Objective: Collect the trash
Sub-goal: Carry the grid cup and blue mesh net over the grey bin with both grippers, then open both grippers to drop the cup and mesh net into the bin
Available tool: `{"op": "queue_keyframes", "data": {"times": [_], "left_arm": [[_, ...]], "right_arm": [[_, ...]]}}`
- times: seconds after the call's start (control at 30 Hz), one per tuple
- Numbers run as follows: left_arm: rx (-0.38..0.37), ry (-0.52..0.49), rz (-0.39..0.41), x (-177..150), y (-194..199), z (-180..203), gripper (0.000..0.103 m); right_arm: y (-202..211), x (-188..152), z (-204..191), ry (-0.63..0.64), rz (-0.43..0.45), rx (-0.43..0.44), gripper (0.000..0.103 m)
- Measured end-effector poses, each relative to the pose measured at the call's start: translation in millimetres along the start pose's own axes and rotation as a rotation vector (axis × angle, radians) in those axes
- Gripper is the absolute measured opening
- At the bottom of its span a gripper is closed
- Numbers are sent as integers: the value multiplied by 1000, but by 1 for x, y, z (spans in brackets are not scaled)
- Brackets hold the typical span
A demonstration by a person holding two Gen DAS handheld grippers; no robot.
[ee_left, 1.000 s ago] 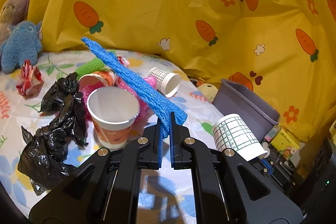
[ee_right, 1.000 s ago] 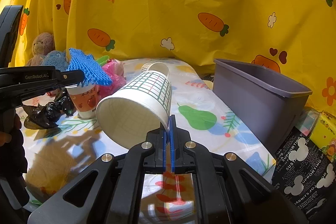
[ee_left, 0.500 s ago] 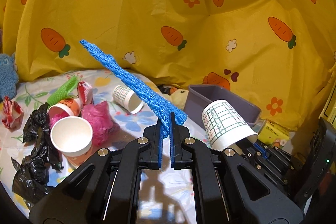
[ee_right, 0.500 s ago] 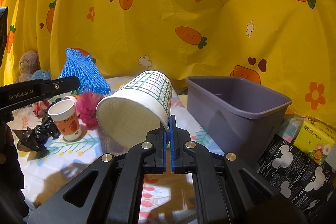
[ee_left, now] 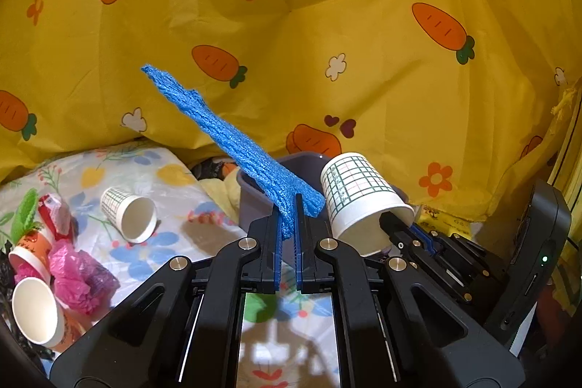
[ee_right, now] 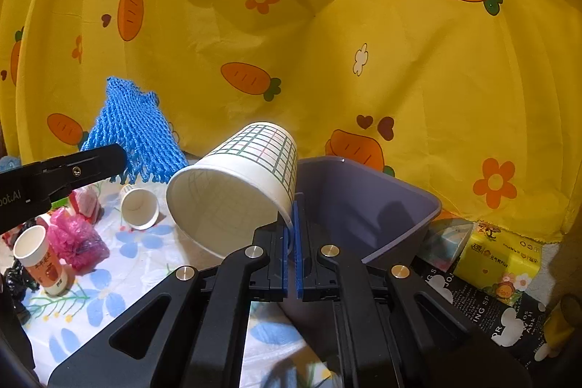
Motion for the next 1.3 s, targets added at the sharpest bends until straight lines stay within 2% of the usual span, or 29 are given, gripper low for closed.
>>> {"op": "queue_keyframes", "data": {"times": [0.5,0.83,1.3], "left_arm": [[-126,-13,-105,4,-73,8,4],[-157,21,-178,-9,-107,1,4],[-193,19,-246,-20,-131,2,4]], "right_arm": [[-38,4,36,-37,-64,-96,4],[-57,-2,46,-49,-106,-115,4],[-69,-6,53,-60,-132,-135,4]]}}
Point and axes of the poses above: each gripper's, at about its wrist camera, not at the fingertips, and y roughly against the way its jaws point, z to its right, x to its top, the point moved 1 cm from there along -y, roughly the way its jaws point, and after that the axes turned 13 degrees about -x, right-handed, at the moved point
